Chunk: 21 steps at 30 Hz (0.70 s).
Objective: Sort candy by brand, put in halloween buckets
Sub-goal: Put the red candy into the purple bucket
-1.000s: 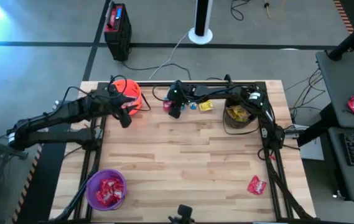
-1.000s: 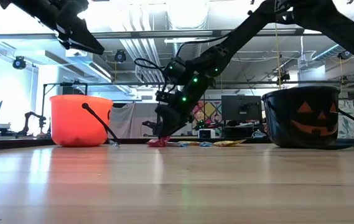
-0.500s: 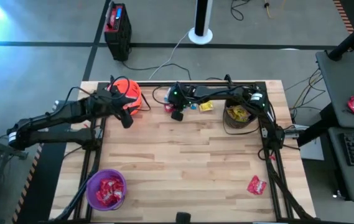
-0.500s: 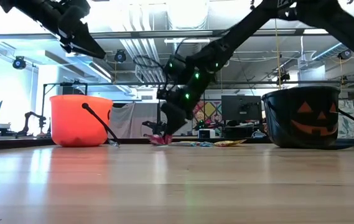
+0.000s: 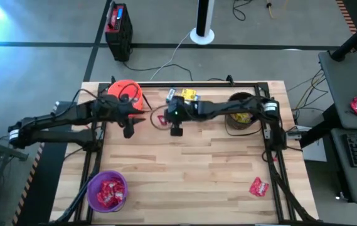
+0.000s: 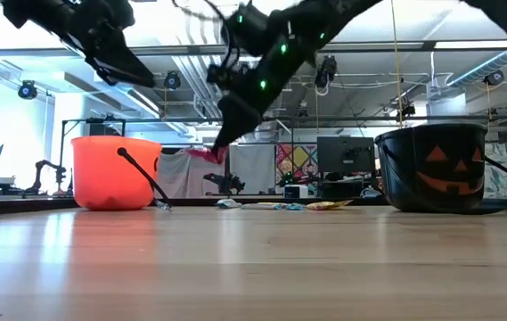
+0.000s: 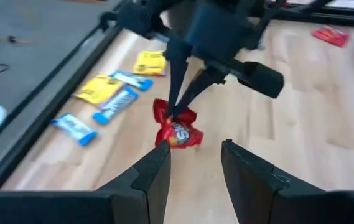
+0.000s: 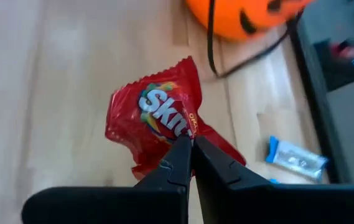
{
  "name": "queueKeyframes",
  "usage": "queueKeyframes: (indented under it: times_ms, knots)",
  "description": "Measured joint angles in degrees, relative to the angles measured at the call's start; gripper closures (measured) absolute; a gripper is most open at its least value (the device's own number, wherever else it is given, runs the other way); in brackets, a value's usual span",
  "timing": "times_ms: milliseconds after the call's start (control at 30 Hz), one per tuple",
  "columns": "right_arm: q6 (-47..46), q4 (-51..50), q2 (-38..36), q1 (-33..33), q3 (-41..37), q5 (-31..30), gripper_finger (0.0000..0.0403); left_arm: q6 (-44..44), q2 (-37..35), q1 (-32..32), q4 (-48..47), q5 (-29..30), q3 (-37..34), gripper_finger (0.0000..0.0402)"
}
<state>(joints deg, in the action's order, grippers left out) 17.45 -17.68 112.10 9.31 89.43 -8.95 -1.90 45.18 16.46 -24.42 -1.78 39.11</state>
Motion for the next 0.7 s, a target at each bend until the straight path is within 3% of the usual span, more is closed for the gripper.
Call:
queueKeyframes:
  times_ms: [300,500,700]
  knots:
    - [7.28,9.22,-6.63,-8.6,-7.85,-17.89,0.0394,2.9,6.2,-5.23,13.41,0.99,-3.92,0.0271]
    - [12.18,16.44,-9.97,-12.97,-13.57,-24.94,0.0394,5.12,10.46,-5.6,18.32,5.61,-4.21,0.0249]
    - [18.49,20.44,-10.76,-15.91,-15.11,-32.35,0.0394,7.55,15.76,-6.22,26.13,-1.75,-4.21,0.0212]
